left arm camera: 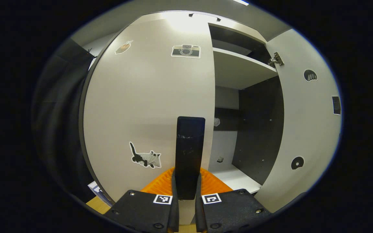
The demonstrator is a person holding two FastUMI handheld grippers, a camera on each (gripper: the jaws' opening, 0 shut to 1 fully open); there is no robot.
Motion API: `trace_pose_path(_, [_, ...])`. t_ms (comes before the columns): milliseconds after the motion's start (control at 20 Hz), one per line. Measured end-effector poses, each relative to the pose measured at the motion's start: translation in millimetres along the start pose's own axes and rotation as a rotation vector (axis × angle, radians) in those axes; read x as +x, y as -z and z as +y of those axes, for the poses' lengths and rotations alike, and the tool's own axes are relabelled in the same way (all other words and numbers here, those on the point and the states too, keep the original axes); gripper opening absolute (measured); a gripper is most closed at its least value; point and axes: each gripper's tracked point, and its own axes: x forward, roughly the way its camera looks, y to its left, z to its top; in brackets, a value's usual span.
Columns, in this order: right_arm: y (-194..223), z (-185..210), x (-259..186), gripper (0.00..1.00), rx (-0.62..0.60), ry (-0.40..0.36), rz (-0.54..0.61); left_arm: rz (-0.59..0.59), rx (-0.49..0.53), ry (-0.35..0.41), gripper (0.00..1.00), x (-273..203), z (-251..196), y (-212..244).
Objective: Open the right door of the double-door shoe cabinet with the right hand, and open the left door with the left hand.
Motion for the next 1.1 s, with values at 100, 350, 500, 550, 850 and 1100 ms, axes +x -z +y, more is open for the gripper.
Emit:
trace_pose_path(100, [1.3,8.1,-6.9,0.99,-0.007,-0.019,-0.002,-0.003,0.006,-0.001,0.20,-11.0,2.2,-3.5])
trace_pose_path(350, [2.4,26.6,-29.8,0.99,-0.009,-0.038,-0.022,-0.005,0.008,0.026,0.20,-39.6,10.2,-6.7])
trace_pose_path(500, [1.6,38.1,-40.7,0.89,-0.006,-0.025,-0.035,0.004,0.003,0.050,0.17,-47.8,15.2,-5.0])
trace_pose_path(550, [1.2,45.7,-41.8,0.99,-0.004,-0.029,-0.033,0.010,0.005,0.054,0.17,-51.0,16.5,-4.4])
trace_pose_path(850, [6.9,89.6,-51.2,0.98,-0.002,-0.045,-0.024,0.016,0.013,0.114,0.17,-69.7,26.1,-1.5])
trace_pose_path(1100, [15.1,126.7,-62.6,0.99,0.019,-0.047,-0.013,0.014,-0.007,0.181,0.17,-84.8,41.6,2.3])
